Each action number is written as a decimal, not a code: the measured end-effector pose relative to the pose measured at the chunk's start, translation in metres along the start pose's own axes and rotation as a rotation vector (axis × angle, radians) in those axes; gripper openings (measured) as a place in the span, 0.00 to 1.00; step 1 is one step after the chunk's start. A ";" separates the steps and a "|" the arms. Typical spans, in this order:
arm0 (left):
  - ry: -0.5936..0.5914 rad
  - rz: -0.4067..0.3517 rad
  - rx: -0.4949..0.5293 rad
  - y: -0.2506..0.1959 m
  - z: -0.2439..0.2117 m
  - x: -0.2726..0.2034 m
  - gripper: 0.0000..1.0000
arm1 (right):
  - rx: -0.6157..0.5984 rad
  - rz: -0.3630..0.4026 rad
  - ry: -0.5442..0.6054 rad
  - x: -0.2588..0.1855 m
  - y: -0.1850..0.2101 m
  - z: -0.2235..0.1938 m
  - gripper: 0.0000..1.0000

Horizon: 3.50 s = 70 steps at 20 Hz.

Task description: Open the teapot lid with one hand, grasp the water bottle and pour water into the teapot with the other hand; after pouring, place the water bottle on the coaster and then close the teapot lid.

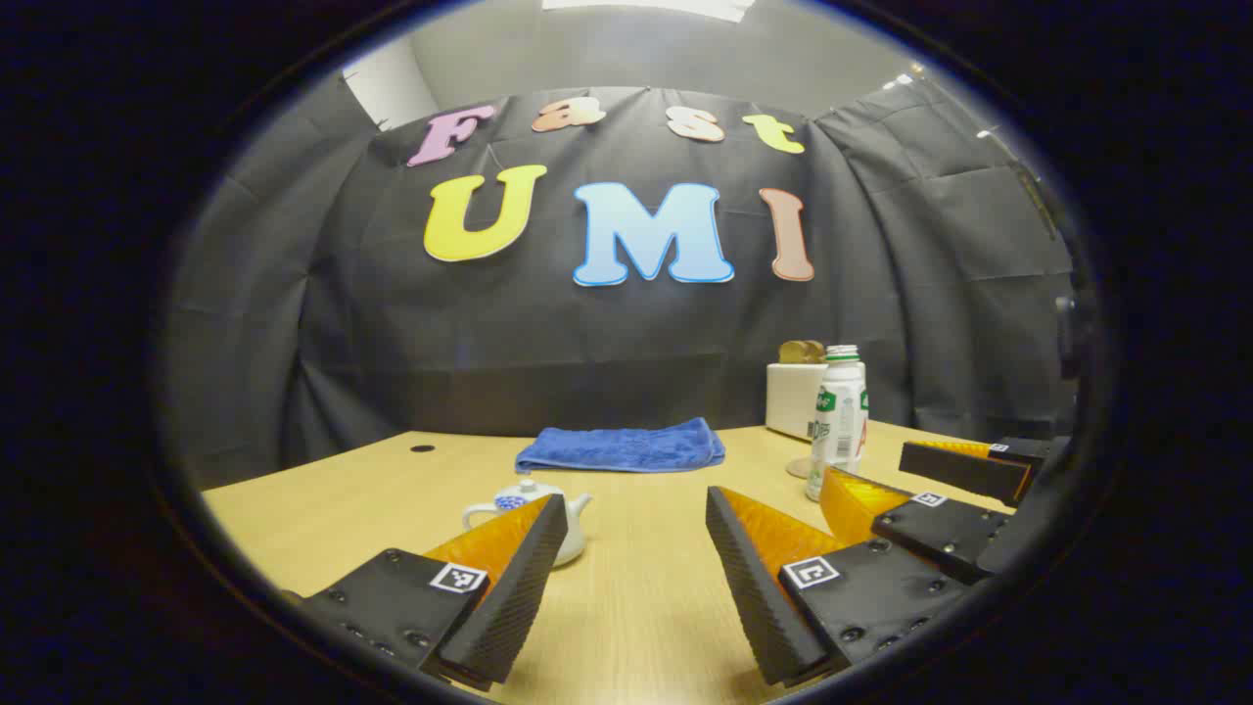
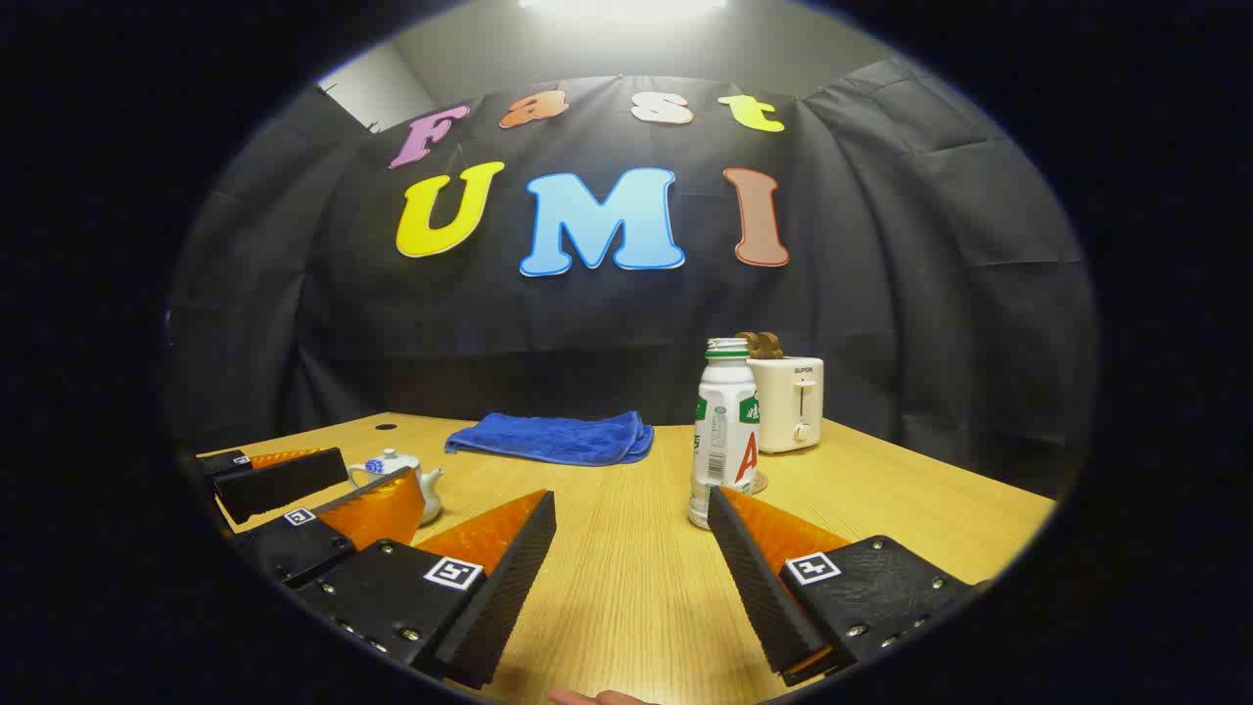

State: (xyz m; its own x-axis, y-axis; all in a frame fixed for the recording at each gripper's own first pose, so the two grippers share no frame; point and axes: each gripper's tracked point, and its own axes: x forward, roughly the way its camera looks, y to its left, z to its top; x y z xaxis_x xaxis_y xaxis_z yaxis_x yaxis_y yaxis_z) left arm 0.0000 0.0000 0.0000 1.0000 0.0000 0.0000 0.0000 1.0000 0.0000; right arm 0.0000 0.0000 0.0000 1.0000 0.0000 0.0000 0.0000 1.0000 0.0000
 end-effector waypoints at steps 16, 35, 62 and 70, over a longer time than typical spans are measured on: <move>0.002 -0.048 -0.001 -0.001 -0.002 0.011 1.00 | -0.008 0.064 -0.001 -0.001 0.009 0.000 0.97; 0.044 0.012 0.023 0.077 -0.014 0.121 0.83 | -0.009 0.080 0.001 -0.001 0.011 -0.001 0.97; 0.042 -0.075 0.030 0.071 0.011 0.120 0.09 | -0.009 0.082 0.001 0.001 0.010 0.000 0.97; -0.033 -0.160 -0.016 0.052 0.051 0.042 0.14 | -0.049 0.036 -0.062 0.027 -0.030 0.027 0.96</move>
State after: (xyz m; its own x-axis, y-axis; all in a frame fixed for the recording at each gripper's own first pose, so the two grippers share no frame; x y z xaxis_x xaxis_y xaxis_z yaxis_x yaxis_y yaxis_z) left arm 0.0421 0.0523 0.0514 0.9868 -0.1586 0.0343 0.1591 0.9872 -0.0136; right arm 0.0271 -0.0297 0.0272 0.9975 0.0370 0.0606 -0.0339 0.9982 -0.0502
